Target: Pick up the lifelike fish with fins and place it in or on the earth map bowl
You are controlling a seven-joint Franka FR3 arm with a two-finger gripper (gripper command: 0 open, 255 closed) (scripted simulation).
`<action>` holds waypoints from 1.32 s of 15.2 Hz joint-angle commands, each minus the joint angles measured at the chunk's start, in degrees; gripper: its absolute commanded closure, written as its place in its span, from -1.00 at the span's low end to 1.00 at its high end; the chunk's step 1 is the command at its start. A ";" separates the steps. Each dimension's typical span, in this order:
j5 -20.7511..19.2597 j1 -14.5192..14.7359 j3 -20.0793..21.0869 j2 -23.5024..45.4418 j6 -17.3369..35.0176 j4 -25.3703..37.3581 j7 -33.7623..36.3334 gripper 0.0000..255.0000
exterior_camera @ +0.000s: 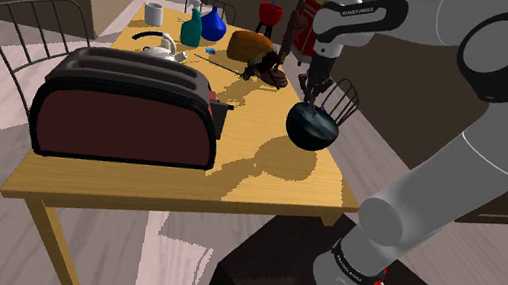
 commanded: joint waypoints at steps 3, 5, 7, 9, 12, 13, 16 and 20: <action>-0.02 -0.02 -0.02 -0.11 0.27 -0.34 -0.01 1.00; -0.02 -0.02 -0.02 -0.11 0.27 -0.34 -0.01 1.00; -0.02 -0.02 -0.02 -0.10 0.26 -0.33 -0.01 -1.00; -0.02 -0.02 -0.02 -0.10 0.26 -0.33 -0.01 -1.00; -0.02 -0.02 -0.02 -0.10 0.26 -0.33 -0.01 -1.00; 0.02 0.05 0.06 -0.35 -1.65 1.34 -0.02 -1.00; 0.15 0.22 0.29 -0.61 -7.01 6.43 -0.08 -1.00; 0.16 0.22 0.29 -0.61 -7.01 6.43 -0.08 -1.00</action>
